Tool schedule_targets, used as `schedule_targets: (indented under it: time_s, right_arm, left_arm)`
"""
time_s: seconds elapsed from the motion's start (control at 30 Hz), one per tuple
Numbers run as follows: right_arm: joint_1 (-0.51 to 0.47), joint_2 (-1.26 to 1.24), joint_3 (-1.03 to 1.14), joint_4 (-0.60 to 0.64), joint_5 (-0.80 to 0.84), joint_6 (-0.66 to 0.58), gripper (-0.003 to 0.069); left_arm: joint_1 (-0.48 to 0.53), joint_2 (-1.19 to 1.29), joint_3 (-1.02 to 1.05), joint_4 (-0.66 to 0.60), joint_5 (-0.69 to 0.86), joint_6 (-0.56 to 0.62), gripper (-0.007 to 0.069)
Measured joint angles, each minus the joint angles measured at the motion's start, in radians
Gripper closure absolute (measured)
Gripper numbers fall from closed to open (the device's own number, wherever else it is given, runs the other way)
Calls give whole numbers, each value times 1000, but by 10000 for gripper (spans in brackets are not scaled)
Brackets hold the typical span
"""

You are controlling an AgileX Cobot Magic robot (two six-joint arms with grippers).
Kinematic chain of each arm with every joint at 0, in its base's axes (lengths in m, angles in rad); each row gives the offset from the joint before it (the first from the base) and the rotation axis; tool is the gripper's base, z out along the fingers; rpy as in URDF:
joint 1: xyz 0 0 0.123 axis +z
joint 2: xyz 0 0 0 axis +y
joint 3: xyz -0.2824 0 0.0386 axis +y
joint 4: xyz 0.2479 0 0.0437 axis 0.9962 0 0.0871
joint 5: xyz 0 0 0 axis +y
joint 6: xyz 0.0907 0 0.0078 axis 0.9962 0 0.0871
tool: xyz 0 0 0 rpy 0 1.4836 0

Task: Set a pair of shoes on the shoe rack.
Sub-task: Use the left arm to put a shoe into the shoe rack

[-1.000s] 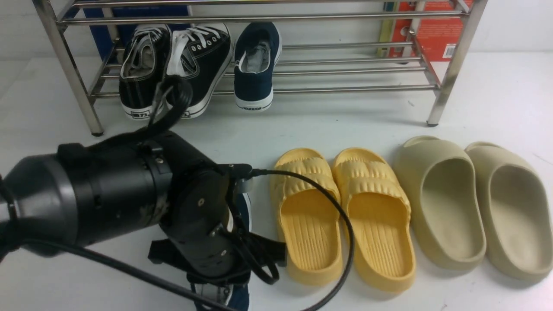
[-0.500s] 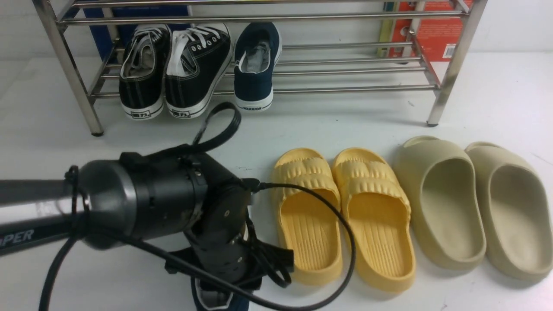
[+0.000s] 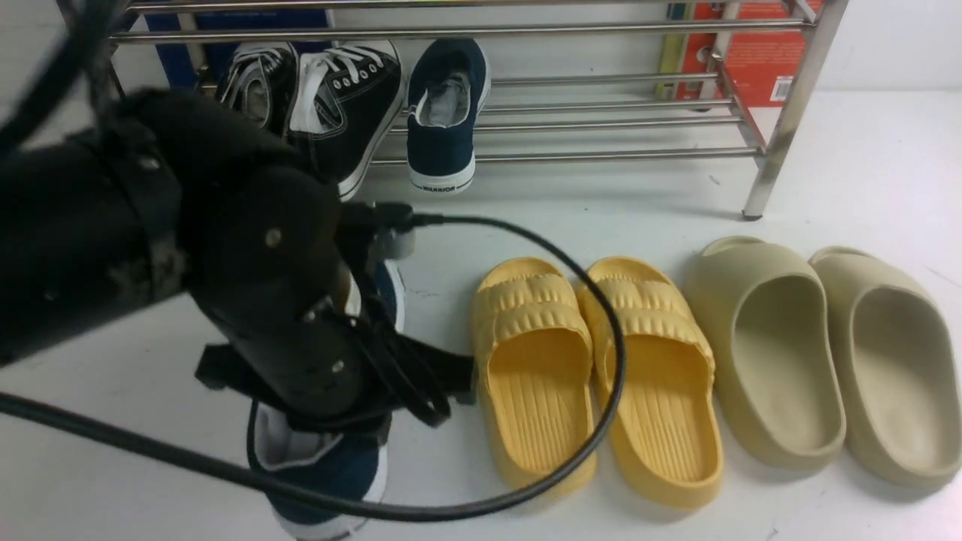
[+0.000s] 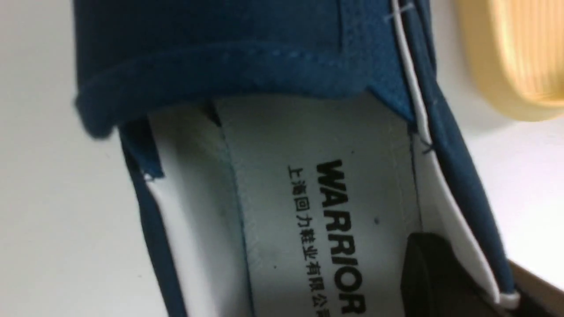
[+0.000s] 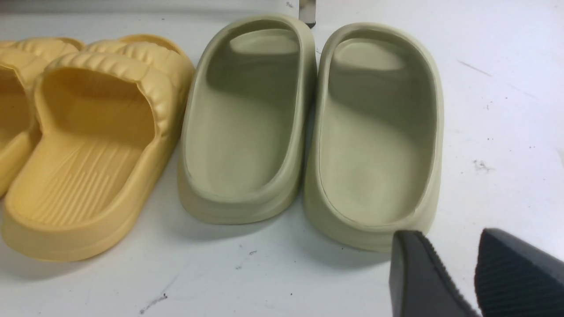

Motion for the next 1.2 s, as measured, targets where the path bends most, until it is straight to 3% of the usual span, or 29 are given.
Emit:
schedule_targets:
  time_s: [0.27, 0.47, 0.87, 1.2]
  right_arm:
    - [0, 0, 0, 0, 0, 0, 419]
    - [0, 0, 0, 0, 0, 0, 419]
    - [0, 0, 0, 0, 0, 0, 419]
    - [0, 0, 0, 0, 0, 0, 419]
  left_arm:
    - [0, 72, -241, -2, 66, 139, 618]
    - [0, 290, -415, -43, 57, 200, 618]
    - [5, 697, -882, 4, 38, 215, 618]
    - [83, 951, -1205, 22, 17, 214, 618]
